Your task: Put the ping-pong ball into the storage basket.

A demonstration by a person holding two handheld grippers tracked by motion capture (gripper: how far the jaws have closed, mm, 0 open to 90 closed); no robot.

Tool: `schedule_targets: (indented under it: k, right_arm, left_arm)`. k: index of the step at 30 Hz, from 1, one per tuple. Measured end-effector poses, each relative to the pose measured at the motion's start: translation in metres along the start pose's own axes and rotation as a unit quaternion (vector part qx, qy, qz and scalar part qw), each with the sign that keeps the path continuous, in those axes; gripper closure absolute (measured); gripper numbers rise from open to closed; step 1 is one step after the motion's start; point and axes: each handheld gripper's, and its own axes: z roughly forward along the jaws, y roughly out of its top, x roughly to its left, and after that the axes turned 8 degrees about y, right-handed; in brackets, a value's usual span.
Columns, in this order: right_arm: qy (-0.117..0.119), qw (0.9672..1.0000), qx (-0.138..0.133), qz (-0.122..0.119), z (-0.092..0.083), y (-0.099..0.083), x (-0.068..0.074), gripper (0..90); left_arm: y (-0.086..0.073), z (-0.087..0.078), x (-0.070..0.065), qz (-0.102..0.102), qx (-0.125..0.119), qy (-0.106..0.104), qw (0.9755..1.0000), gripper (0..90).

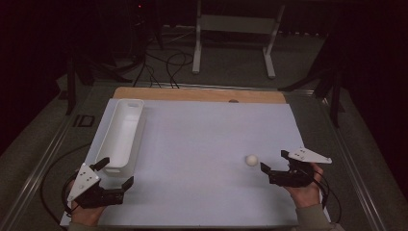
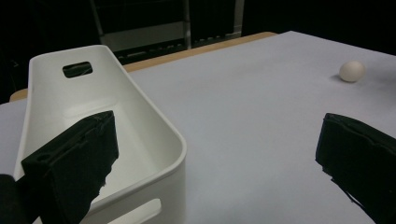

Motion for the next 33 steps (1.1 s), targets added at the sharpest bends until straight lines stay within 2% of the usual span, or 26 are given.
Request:
schedule_targets:
  k: [15, 33]
  right_arm:
    - [0.013, 0.9993, 0.036, 0.004, 0.006, 0.005, -0.009, 7.7]
    - [0.020, 0.9967, 0.078, 0.011, 0.016, 0.007, -0.015, 7.7]
  left_arm:
    - [0.000, 0.000, 0.000, 0.001, 0.002, -0.001, 1.0000, 0.0]
    - [-0.001, 0.001, 0.000, 0.001, 0.003, -0.001, 1.0000, 0.0]
